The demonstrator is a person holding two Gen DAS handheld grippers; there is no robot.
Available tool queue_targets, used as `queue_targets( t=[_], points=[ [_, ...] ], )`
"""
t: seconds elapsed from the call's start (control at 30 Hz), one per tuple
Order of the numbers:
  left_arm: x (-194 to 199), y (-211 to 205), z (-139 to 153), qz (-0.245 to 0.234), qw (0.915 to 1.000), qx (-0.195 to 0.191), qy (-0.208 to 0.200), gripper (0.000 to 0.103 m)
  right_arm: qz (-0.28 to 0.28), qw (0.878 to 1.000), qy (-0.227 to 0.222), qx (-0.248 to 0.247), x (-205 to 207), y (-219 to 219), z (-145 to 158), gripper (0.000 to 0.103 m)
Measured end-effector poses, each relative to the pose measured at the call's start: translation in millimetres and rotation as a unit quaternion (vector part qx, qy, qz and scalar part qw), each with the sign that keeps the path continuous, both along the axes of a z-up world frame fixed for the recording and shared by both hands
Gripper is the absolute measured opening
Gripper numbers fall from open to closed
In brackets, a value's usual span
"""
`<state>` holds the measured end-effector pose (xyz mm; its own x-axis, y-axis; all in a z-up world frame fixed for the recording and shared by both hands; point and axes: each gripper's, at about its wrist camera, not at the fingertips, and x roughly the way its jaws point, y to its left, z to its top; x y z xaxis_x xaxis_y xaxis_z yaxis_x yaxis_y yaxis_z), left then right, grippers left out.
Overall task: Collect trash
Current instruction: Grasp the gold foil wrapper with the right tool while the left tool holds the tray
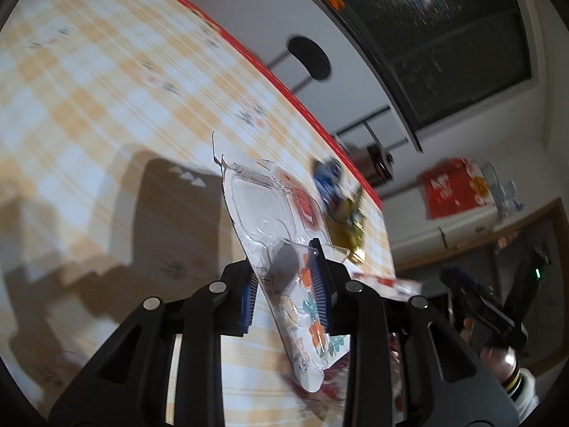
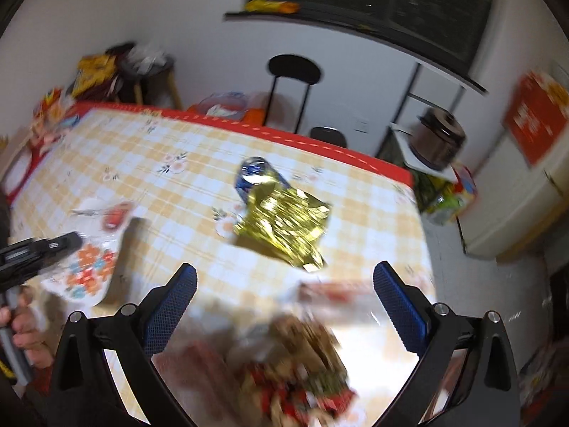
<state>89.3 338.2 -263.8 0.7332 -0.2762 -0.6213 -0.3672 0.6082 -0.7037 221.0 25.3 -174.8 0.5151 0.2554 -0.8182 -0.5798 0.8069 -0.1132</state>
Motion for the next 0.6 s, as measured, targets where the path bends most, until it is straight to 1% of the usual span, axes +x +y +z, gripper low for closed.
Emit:
queue_targets(
  t=[0.1, 0.17, 0.2, 0.23, 0.27, 0.37, 0.5, 0.6],
  points=[
    [-16, 15, 1, 0.022, 0.9997, 0.01, 0.002, 0.03, 0.014, 0.999, 0.017, -0.032, 25, 46, -25, 0.098],
    [-30, 26, 1, 0.039, 0.9991, 0.018, 0.004, 0.03, 0.011, 0.998, 0.024, -0.061, 43, 73, -46, 0.097],
    [-34, 28, 2, 0.044, 0.9988, 0.021, 0.005, 0.03, 0.005, 0.997, 0.023, -0.072, 49, 80, -55, 0.096],
    [-41, 32, 2, 0.053, 0.9982, 0.026, 0.007, 0.03, -0.002, 0.996, 0.024, -0.081, 56, 86, -64, 0.088],
    [-46, 36, 2, 0.061, 0.9977, 0.028, 0.008, 0.03, -0.012, 0.995, 0.038, -0.093, 67, 94, -76, 0.082],
    [-64, 47, -1, 0.082, 0.996, 0.033, 0.014, 0.03, -0.047, 0.99, 0.065, -0.112, 88, 99, -100, 0.074],
    [-85, 56, -5, 0.101, 0.9937, 0.041, 0.024, 0.03, -0.102, 0.986, 0.088, -0.095, 109, 96, -112, 0.072],
    [-94, 60, -8, 0.111, 0.9927, 0.038, 0.028, 0.03, -0.117, 0.983, 0.109, -0.095, 114, 93, -117, 0.059]
  ],
)
